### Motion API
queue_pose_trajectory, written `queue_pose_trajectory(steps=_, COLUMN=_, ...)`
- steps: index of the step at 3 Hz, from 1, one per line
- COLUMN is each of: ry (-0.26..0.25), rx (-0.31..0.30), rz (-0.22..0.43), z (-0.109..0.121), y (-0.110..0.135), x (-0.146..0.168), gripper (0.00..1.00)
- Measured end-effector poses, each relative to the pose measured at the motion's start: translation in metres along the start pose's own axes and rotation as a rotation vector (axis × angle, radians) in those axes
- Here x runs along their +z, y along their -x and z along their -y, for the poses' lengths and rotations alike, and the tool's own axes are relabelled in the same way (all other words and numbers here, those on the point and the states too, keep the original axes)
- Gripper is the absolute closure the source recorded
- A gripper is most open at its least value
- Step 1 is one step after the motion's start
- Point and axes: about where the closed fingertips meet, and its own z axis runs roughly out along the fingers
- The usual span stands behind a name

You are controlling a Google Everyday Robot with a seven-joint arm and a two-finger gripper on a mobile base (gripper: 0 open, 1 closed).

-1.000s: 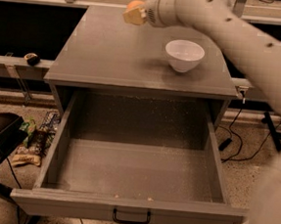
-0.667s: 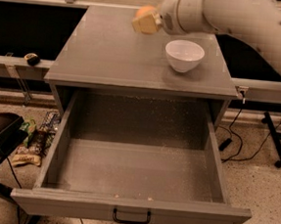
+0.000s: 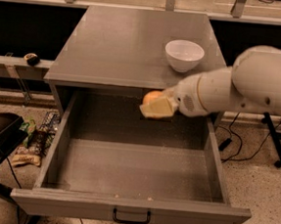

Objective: Place orange into top drawer

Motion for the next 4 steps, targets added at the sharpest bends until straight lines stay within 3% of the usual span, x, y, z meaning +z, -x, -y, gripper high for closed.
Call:
queue_pose_trajectory(steps=1, ry=0.070, rx=0.094, rz=-0.053, z=-0.015, y=-0.098, x=0.039, gripper=1.00)
queue_pose_trajectory(steps=2, ry=0.000, rx=0.115, rz=-0.102, z=-0.002, y=-0.146, x=0.086, gripper=1.00)
queue_pose_trajectory(steps=3, ry=-0.113, rx=0.081, rz=-0.131, z=0.033, y=-0.157, x=0.122, gripper=1.00)
queue_pose_trajectory(steps=4, ry=-0.200, rx=0.010, rz=-0.180, z=0.061, y=-0.154, x=0.137, gripper=1.00)
